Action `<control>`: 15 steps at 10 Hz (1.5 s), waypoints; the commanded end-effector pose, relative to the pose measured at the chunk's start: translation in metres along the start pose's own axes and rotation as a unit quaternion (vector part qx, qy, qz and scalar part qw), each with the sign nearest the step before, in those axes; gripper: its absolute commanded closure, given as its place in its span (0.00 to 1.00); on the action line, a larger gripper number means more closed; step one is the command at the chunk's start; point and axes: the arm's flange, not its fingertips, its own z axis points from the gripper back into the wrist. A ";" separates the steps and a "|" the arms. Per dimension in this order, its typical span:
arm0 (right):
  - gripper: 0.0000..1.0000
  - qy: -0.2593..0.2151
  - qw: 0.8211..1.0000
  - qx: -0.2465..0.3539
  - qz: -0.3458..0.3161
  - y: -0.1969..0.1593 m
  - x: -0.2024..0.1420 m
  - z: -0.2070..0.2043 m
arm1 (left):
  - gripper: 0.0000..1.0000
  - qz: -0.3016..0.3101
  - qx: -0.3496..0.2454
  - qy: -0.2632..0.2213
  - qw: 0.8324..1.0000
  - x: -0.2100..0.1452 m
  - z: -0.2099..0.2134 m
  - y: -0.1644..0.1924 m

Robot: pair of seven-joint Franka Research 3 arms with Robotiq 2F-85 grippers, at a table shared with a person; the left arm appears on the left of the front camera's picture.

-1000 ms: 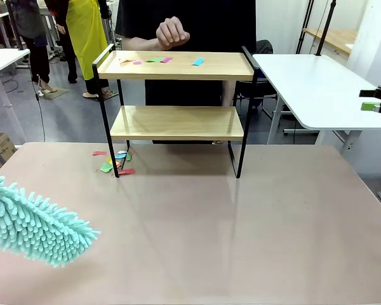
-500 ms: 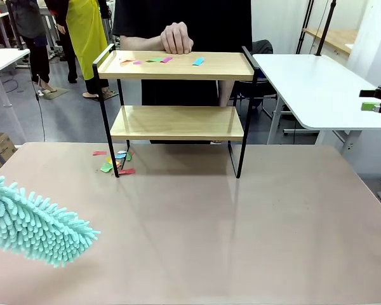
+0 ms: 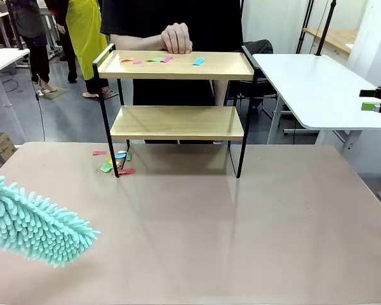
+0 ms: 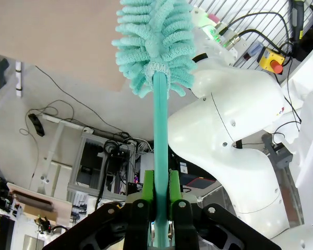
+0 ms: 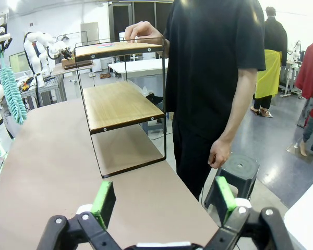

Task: Clean the shelf.
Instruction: Clean the specific section of the Shelf indicated by the human with the Duster.

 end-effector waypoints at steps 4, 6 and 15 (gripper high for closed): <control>0.00 -0.001 1.000 0.001 0.003 0.001 0.004 -0.002 | 0.87 0.004 -0.003 -0.004 1.000 -0.002 0.001 -0.002; 0.00 -0.001 1.000 0.001 0.003 0.001 0.004 -0.002 | 0.87 0.051 -0.001 -0.059 0.997 0.002 0.015 -0.002; 0.00 -0.001 1.000 0.001 0.003 0.001 0.004 -0.002 | 0.87 0.110 -0.075 -0.474 0.871 0.045 0.163 -0.020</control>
